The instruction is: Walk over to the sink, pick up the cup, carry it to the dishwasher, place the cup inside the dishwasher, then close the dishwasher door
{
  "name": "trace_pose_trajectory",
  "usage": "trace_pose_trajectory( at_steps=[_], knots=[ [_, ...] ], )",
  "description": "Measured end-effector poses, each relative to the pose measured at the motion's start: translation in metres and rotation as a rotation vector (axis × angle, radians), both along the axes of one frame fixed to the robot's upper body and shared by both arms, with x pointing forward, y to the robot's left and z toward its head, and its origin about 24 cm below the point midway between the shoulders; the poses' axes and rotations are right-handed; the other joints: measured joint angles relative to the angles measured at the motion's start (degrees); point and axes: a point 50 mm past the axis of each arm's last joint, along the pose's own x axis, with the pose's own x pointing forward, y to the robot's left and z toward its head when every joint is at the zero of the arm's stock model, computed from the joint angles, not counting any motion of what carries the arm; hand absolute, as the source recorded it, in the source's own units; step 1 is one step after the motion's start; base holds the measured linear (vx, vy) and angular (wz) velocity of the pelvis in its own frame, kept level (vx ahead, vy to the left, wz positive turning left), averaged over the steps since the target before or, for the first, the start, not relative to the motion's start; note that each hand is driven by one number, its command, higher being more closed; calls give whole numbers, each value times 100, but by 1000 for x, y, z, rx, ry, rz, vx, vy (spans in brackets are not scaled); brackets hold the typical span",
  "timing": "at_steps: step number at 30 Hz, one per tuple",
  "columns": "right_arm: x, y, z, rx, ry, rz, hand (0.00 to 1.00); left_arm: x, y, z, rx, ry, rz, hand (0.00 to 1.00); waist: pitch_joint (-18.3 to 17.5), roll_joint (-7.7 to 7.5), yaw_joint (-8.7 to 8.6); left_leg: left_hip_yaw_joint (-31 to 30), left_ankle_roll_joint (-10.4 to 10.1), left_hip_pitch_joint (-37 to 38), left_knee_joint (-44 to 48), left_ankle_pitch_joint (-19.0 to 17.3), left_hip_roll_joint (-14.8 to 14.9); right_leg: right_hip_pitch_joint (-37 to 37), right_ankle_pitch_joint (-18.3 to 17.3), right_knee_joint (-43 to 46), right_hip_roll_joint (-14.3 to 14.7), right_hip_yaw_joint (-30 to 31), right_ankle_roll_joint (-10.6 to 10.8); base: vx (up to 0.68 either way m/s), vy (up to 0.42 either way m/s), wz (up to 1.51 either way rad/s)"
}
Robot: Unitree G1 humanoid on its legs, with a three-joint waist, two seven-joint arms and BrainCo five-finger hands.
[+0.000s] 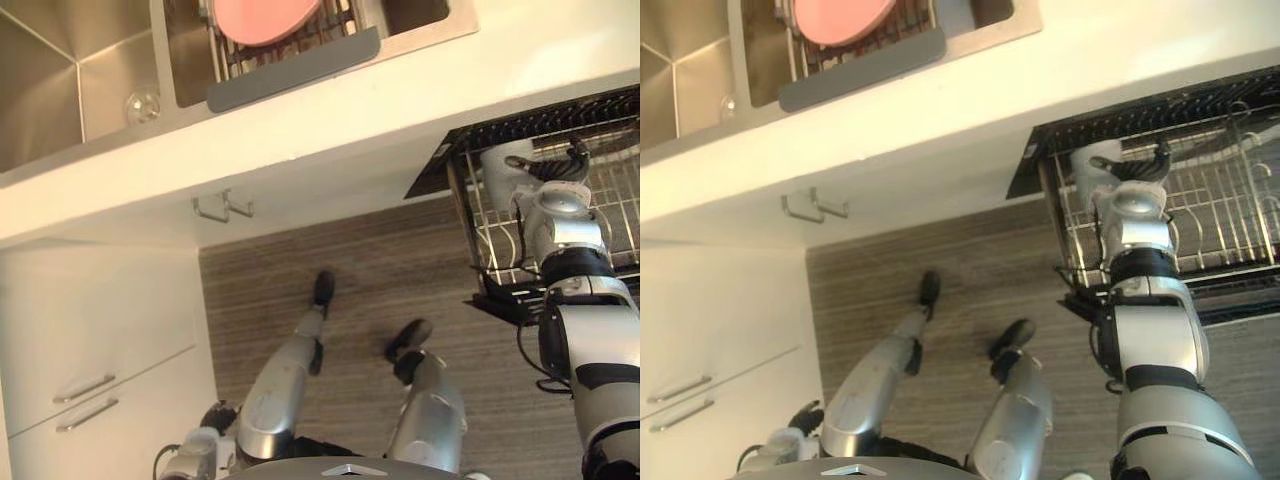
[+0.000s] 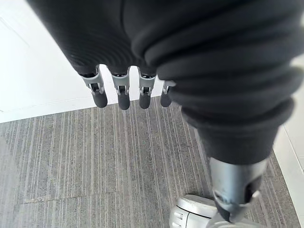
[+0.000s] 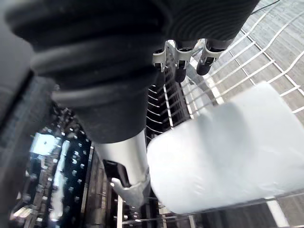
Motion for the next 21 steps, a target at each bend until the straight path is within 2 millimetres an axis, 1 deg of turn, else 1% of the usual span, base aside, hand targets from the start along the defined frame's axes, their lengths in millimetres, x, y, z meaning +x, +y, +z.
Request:
trace_pose_trajectory(
  at_steps=[2,3,4,5,6,7,8,9,10,11,12,13,14,15,16,17,18,20,21],
  knots=[
    [-3,3,-3,25,-46,16,0,-3,1,0,-5,-3,21,0,7,-14,-57,42,2,161,-14,-36,9,142,-11,-36,20,43,22,-41,-81,-17],
    [-6,7,-10,75,-99,31,0,-7,4,0,-6,-7,51,0,20,-49,-183,72,-4,324,-32,-78,30,337,-21,-140,69,50,49,-26,-76,-17],
    [-10,10,-16,107,-131,39,0,-10,6,0,-5,-7,73,0,35,-82,-238,125,0,430,-32,-113,56,473,-8,-232,105,54,52,-16,-73,-20],
    [-14,12,-24,143,-155,44,0,-14,9,0,-3,-5,92,0,37,-143,-298,177,3,530,-32,-148,76,579,5,-302,139,72,54,22,-92,-20],
    [-21,15,-35,209,-192,54,0,-18,13,1,-1,-8,119,0,27,-230,-393,197,-10,659,-32,-196,101,742,37,-424,187,75,70,25,-67,-14],
    [-26,16,-42,252,-208,56,0,-20,14,1,0,-10,134,0,5,-279,-442,201,-17,718,-32,-222,108,821,55,-478,205,71,95,60,-96,-11],
    [-36,17,-57,349,-246,58,0,-26,17,0,-4,-8,157,0,-73,-385,-514,224,-15,825,-32,-280,115,965,89,-581,236,70,146,61,-59,-11],
    [-46,19,-73,464,-295,59,0,-31,19,-1,-55,-6,230,0,-205,-485,-595,263,-18,911,-32,-346,132,1093,116,-727,288,76,148,86,-72,-14],
    [-52,21,-80,514,-319,56,0,-33,20,-1,-87,-6,271,0,-282,-534,-624,294,-25,951,-32,-380,144,1152,136,-801,311,78,161,108,-53,-20],
    [-66,23,-93,595,-370,53,0,-36,23,-1,-166,-8,393,0,-412,-609,-666,352,-20,1079,-32,-462,163,1328,191,-967,372,84,183,122,-52,-15],
    [-74,24,-99,623,-393,48,0,-38,24,-2,-207,-9,453,0,-495,-639,-697,358,-22,1135,-32,-503,171,1428,219,-1061,402,78,185,196,-74,-14],
    [-88,29,-108,642,-422,53,0,-43,27,-2,-282,-13,568,0,-669,-696,-772,376,-24,1268,-31,-589,174,1619,245,-1214,445,75,199,176,-59,-10],
    [-97,34,-112,646,-448,70,0,-48,28,-2,-322,-16,638,0,-828,-731,-828,421,-33,1361,-9,-652,182,1746,270,-1325,486,98,215,230,-65,-20],
    [-105,40,-111,642,-483,101,0,-52,29,-3,-341,-17,688,0,-971,-755,-852,491,-48,1454,2,-712,193,1842,298,-1440,520,153,233,203,-56,-32],
    [-115,47,-106,629,-548,163,0,-56,31,-3,-355,-24,744,0,-1118,-765,-892,559,-16,1518,135,-797,208,1991,356,-1604,574,221,250,221,-64,-32],
    [-121,51,-101,613,-594,206,0,-56,33,-3,-364,-35,766,0,-1171,-780,-915,638,-28,1519,347,-922,225,2136,390,-1735,601,233,254,173,-65,-30],
    [-126,58,-92,588,-664,285,0,-55,34,-2,-377,-53,785,0,-1186,-773,-935,695,-74,1492,861,-1204,289,2412,442,-1950,670,242,257,107,-46,-18],
    [-128,66,-83,555,-713,368,0,-55,32,-2,-396,-63,792,0,-1229,-745,-953,730,-113,1360,1419,-1472,371,2608,460,-2077,742,230,252,30,-19,-6],
    [-130,73,-75,513,-753,446,0,-54,27,-2,-419,-67,789,0,-1261,-715,-955,775,-129,1314,1766,-1607,432,2763,458,-2141,784,209,251,0,0,0]
  ],
)
